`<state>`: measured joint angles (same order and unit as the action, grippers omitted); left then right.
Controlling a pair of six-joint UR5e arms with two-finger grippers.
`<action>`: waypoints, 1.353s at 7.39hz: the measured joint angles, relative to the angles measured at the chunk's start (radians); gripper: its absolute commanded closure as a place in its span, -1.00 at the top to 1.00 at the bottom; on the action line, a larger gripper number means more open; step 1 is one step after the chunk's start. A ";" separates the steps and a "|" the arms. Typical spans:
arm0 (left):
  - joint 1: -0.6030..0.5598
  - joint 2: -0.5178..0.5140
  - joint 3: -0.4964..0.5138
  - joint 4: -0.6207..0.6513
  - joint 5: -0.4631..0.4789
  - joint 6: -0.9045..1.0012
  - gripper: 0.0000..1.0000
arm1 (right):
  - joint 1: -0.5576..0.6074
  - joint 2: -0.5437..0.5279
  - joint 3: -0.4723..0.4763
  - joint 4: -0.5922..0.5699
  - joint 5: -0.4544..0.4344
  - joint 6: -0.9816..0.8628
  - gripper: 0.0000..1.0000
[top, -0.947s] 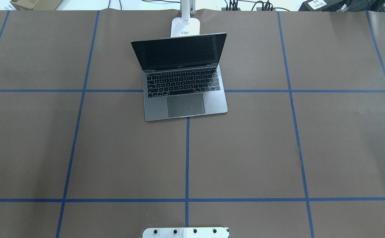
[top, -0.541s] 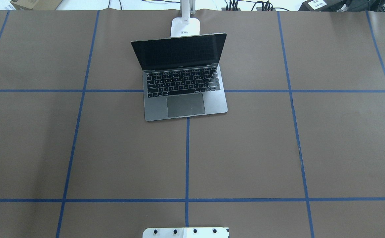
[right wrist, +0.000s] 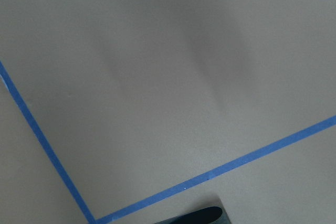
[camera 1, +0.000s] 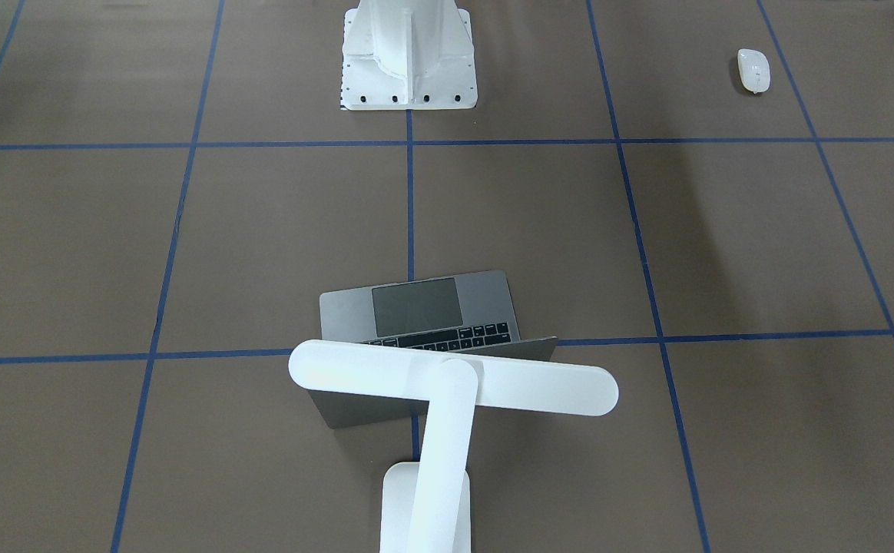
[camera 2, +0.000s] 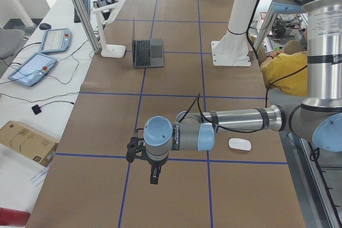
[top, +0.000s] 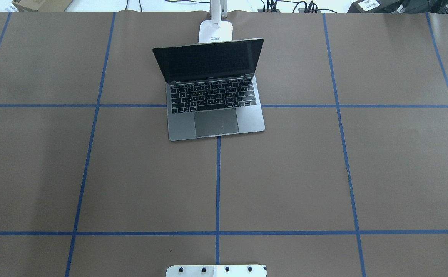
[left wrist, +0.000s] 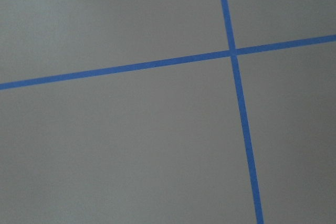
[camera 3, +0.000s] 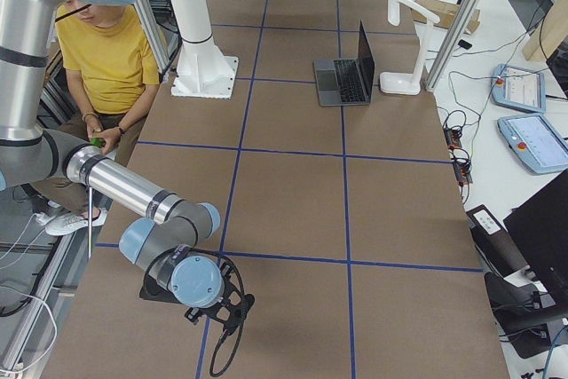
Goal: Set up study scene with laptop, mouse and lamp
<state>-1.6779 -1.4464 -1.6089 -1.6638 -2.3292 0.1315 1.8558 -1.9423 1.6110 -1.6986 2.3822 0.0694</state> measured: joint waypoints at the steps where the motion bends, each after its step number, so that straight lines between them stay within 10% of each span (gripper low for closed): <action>1: 0.000 0.005 0.002 -0.001 0.000 -0.009 1.00 | 0.002 0.008 0.006 -0.020 -0.028 0.089 1.00; 10: 0.004 0.005 0.009 0.002 -0.001 -0.015 1.00 | 0.081 -0.019 -0.101 -0.107 -0.043 0.453 0.97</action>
<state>-1.6738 -1.4411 -1.6002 -1.6614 -2.3301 0.1166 1.9366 -1.9616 1.5097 -1.8053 2.3396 0.5227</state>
